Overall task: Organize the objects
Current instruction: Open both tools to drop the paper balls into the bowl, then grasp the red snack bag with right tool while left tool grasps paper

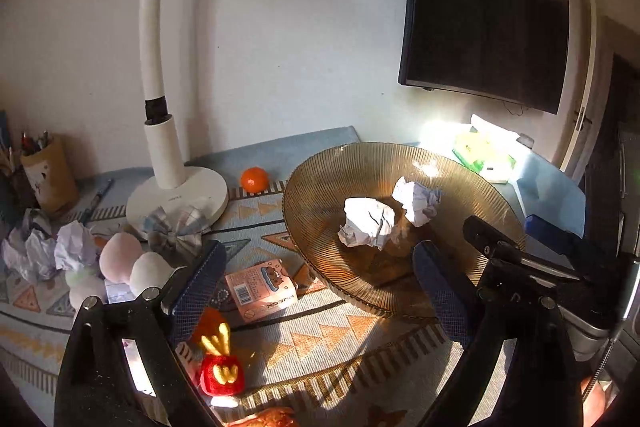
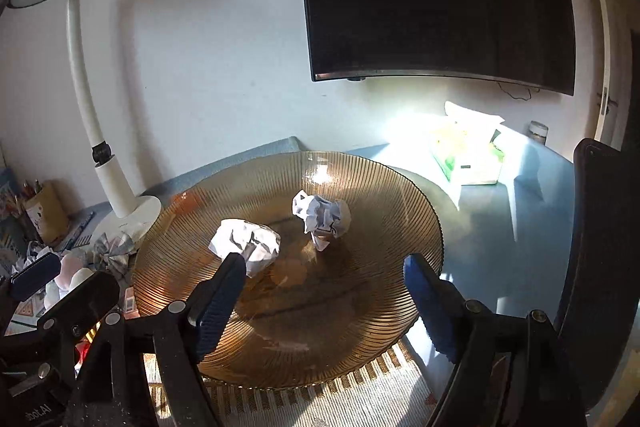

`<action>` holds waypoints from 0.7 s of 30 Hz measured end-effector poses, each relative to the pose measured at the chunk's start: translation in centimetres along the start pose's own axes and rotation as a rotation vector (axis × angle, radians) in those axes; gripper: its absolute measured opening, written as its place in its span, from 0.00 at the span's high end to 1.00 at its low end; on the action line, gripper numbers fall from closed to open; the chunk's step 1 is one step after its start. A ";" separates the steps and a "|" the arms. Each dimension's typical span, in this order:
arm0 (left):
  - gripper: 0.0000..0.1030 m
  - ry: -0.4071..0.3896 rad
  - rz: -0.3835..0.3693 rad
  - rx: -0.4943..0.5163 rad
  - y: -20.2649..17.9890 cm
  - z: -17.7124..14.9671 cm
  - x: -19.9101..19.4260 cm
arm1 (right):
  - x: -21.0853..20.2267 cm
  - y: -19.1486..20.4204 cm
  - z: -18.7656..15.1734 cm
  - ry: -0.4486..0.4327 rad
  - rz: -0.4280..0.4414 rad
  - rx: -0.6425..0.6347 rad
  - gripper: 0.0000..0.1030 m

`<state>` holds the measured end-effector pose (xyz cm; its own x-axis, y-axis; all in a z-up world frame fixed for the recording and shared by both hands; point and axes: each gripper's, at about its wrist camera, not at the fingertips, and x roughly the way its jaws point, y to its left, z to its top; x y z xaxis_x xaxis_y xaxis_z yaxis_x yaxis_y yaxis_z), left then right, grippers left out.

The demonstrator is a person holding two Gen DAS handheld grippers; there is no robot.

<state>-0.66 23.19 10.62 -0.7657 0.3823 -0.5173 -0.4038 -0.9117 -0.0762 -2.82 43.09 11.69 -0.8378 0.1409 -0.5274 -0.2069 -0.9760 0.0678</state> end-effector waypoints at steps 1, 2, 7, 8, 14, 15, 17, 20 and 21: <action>0.08 -0.012 0.011 -0.008 0.8 -0.2 -1.1 | -0.8 0.5 -0.1 -0.009 0.016 -0.006 0.22; 0.08 -0.025 0.029 -0.018 1.7 -0.5 -2.4 | -1.6 1.1 -0.3 -0.018 0.032 -0.012 0.19; 0.03 -0.069 0.178 -0.112 9.0 -3.3 -8.4 | -4.3 4.7 -3.0 -0.036 0.156 -0.042 0.14; 0.03 -0.072 0.226 -0.134 10.8 -4.1 -9.4 | -4.5 5.6 -3.7 -0.038 0.184 -0.051 0.14; 0.03 0.013 0.275 -0.225 19.2 -9.0 -10.6 | -4.2 10.0 -7.3 0.015 0.311 -0.080 0.11; 0.03 0.021 0.278 -0.239 20.0 -9.9 -10.3 | -4.1 10.7 -7.8 0.023 0.306 -0.093 0.11; 0.03 0.034 0.282 -0.257 21.1 -11.3 -9.7 | -4.3 12.0 -8.2 0.007 0.253 -0.165 0.10; 0.03 0.011 0.230 -0.301 21.9 -11.6 -9.9 | -4.1 13.2 -8.9 0.017 0.249 -0.237 0.00; 0.03 -0.001 0.241 -0.295 21.7 -11.8 -10.0 | -3.9 13.6 -9.0 0.031 0.243 -0.260 0.00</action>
<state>4.13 -2.15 4.11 -0.8219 0.1514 -0.5492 -0.0503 -0.9796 -0.1947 2.17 27.79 7.00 -0.8302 -0.1022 -0.5480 0.1360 -0.9905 -0.0213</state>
